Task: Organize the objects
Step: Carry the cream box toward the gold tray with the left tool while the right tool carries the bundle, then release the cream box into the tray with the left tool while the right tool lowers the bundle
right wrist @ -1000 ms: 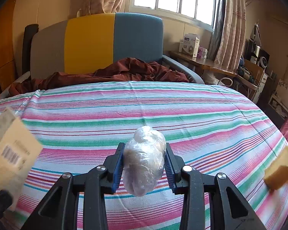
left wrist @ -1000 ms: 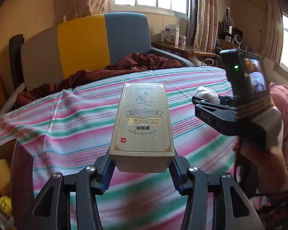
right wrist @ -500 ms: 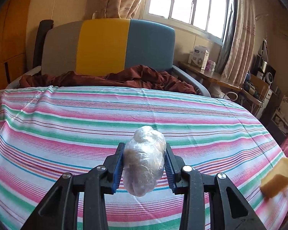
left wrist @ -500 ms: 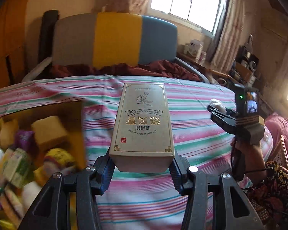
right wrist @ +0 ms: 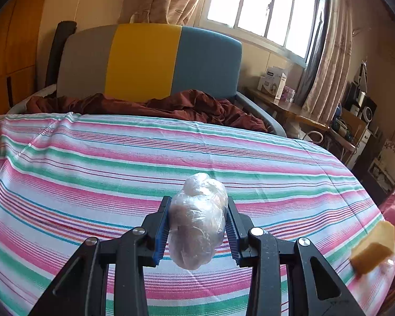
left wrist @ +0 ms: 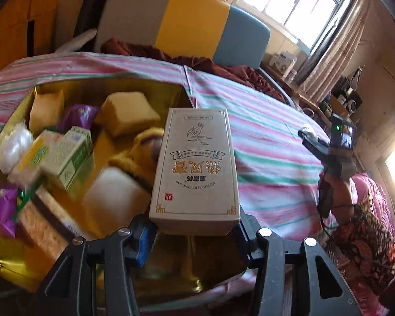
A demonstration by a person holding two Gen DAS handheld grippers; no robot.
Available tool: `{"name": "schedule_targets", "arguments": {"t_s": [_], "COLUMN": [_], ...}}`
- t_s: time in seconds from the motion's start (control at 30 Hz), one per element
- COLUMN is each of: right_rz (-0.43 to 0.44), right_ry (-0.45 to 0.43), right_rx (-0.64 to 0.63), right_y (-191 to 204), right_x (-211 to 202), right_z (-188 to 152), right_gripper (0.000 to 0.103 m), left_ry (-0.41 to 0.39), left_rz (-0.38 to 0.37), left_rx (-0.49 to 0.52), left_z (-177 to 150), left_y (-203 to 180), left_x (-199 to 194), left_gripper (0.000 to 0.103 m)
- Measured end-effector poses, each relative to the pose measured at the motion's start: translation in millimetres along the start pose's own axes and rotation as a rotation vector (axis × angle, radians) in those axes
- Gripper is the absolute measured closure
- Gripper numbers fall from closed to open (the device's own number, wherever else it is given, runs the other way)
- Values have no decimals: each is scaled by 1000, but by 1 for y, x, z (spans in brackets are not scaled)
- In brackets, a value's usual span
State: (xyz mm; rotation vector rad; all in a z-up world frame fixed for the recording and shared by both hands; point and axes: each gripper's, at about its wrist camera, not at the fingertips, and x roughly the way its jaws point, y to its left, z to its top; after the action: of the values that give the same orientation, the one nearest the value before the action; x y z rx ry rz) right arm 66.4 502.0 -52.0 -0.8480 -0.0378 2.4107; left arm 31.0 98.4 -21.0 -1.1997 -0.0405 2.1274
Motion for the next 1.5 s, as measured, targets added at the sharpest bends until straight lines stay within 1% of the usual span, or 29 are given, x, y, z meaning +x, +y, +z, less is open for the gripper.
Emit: {"name": "schedule_targets", "arguments": {"t_s": [0.13, 0.23, 0.33, 0.37, 0.4, 0.43, 0.53, 0.57, 0.63, 0.77, 0.87, 0.9, 0.97, 1.0, 1.03, 1.07, 1.13, 1.2, 1.27, 1.33, 1.4, 1.5], "right_rz": [-4, -2, 20, 29, 42, 56, 103, 123, 171, 264, 331, 357, 401, 422, 440, 459, 503, 550, 588, 622, 652, 687], "right_ry": [-11, -31, -49, -54, -62, -70, -101, -112, -131, -166, -179, -178, -177, -174, -173, -174, -160, -140, -119, -97, -66, -15], "right_rx": [-22, -31, -30, -26, -21, -18, -10, -7, -2, -5, -7, -5, -7, -15, -22, -27, -36, -33, -43, -54, -70, -87], "right_y": [3, 7, 11, 12, 15, 18, 30, 35, 47, 73, 93, 99, 111, 118, 124, 130, 143, 153, 163, 172, 184, 203], "right_x": [-6, -16, -28, -32, -37, -42, -60, -67, -80, -107, -124, -129, -138, -142, -146, -150, -157, -162, -166, -169, -169, -164], "right_z": [2, 2, 2, 2, 3, 4, 10, 13, 19, 27, 31, 31, 32, 32, 32, 32, 32, 32, 33, 33, 33, 34], "right_gripper": [64, 64, 64, 64, 64, 64, 64, 64, 64, 64, 64, 64, 64, 64, 64, 64, 64, 64, 64, 64, 64, 64], "left_ry": [24, 49, 103, 135, 141, 133, 102, 91, 69, 4, -23, -18, 23, 44, 46, 39, 13, -31, -94, -147, -198, -237], "left_rz": [13, 48, 73, 75, 70, 58, -11, -19, -30, -62, -52, -42, 27, 38, 17, -5, -39, -49, -35, -26, 22, 93], "left_rx": [31, 74, 137, 159, 163, 149, 48, 29, 23, 72, 106, 111, 103, 80, 51, 23, 5, 35, 79, 97, 86, 39], "left_z": [-5, -8, -16, -20, -21, -21, -17, -17, -17, -19, -20, -21, -21, -19, -18, -16, -15, -13, -14, -14, -10, -5], "left_y": [2, 4, 3, 3, 4, 6, 15, 15, 14, 5, 0, 0, 3, 7, 10, 12, 12, 7, 2, 1, 3, 12], "left_x": [-7, -11, -8, -4, -3, -4, -10, -12, -17, -31, -34, -31, -18, -13, -10, -10, -14, -22, -35, -46, -55, -62], "left_gripper": [52, 52, 52, 52, 51, 51, 51, 51, 50, 48, 48, 48, 47, 47, 46, 46, 47, 46, 46, 46, 45, 45]}}
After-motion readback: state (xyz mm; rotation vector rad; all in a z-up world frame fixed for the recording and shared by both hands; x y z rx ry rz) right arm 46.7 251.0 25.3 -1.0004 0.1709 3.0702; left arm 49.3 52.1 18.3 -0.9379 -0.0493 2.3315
